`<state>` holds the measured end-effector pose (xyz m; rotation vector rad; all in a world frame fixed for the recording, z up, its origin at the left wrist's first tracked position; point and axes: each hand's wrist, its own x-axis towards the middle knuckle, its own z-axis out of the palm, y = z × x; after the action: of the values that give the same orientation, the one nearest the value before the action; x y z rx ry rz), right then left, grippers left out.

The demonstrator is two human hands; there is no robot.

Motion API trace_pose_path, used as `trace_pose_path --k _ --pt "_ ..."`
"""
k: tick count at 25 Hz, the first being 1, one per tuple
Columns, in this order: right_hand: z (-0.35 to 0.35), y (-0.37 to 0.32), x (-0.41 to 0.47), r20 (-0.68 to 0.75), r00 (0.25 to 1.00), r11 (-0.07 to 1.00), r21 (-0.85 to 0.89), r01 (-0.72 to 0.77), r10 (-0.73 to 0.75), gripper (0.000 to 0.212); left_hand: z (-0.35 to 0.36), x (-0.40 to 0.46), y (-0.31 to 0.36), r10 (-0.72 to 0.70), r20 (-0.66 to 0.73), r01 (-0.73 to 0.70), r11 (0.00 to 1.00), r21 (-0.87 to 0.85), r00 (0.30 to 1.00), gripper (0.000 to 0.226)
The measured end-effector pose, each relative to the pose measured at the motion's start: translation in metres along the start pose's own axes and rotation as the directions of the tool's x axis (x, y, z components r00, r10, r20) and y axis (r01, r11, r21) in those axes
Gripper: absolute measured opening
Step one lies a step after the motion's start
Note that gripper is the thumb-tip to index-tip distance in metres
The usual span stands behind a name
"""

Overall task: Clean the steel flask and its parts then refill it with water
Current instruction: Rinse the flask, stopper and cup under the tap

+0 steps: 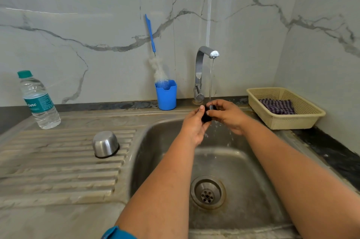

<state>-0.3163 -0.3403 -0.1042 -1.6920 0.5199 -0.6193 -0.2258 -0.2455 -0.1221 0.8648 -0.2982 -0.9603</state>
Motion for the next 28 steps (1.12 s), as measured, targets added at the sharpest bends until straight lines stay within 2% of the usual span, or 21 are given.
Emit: trace_pose_path --k 3,5,9,10,11,13,15,18,20,22,25,28 --pt "-0.014 -0.004 -0.002 0.146 0.983 0.989 0.083 -0.124 0.111 0.037 0.002 0.001 -0.004 -0.012 -0.01 0.012 1.0 0.029 1.0 0.029" --pt "-0.014 -0.004 -0.005 0.172 0.976 0.984 0.1 -0.149 0.13 0.038 0.001 0.002 -0.005 -0.012 -0.025 0.013 1.0 0.012 1.0 0.028" --pt "-0.008 -0.006 -0.009 -0.036 0.999 0.999 0.039 -0.003 0.004 0.039 -0.001 0.004 -0.005 -0.048 -0.04 0.045 0.997 -0.07 0.998 0.036" --pt "-0.008 -0.007 -0.009 -0.088 0.995 0.998 -0.03 0.051 -0.053 0.036 0.001 0.002 -0.005 -0.056 -0.04 0.052 0.995 -0.085 0.998 0.038" --pt "-0.008 -0.007 -0.009 -0.132 0.984 0.98 -0.17 0.099 -0.122 0.033 0.003 0.002 -0.005 -0.056 -0.044 0.051 0.993 -0.102 0.997 0.039" --pt "-0.004 -0.003 -0.007 -0.157 0.934 0.837 -0.508 0.202 -0.321 0.03 0.005 0.005 -0.007 -0.046 -0.054 0.038 0.99 -0.137 0.997 0.036" --pt "0.005 -0.001 -0.009 -0.132 0.89 0.759 -0.585 0.285 -0.436 0.026 0.005 0.003 -0.007 -0.03 -0.069 0.019 0.988 -0.155 0.997 0.033" --pt "0.006 -0.008 -0.01 -0.223 0.879 0.804 -0.541 0.247 -0.42 0.016 0.002 0.004 -0.007 -0.029 -0.087 0.01 0.976 -0.217 0.996 0.035" --pt "0.01 -0.011 -0.01 -0.222 0.871 0.759 -0.609 0.228 -0.439 0.015 0.003 0.0 -0.006 -0.046 -0.081 0.027 0.974 -0.223 0.996 0.032" --pt "0.018 -0.007 -0.008 -0.166 0.884 0.71 -0.667 0.226 -0.437 0.023 0.004 -0.001 -0.009 -0.049 -0.082 0.028 0.97 -0.24 0.995 0.03" --pt "0.015 -0.004 -0.01 -0.158 0.921 0.793 -0.572 0.209 -0.356 0.024 -0.007 0.002 -0.008 -0.017 -0.095 -0.003 0.978 -0.208 0.995 0.034" --pt "-0.008 -0.004 -0.007 -0.233 0.942 0.885 -0.45 0.117 -0.243 0.017 -0.006 0.005 -0.006 0.037 -0.087 -0.043 0.996 -0.073 0.996 0.034"
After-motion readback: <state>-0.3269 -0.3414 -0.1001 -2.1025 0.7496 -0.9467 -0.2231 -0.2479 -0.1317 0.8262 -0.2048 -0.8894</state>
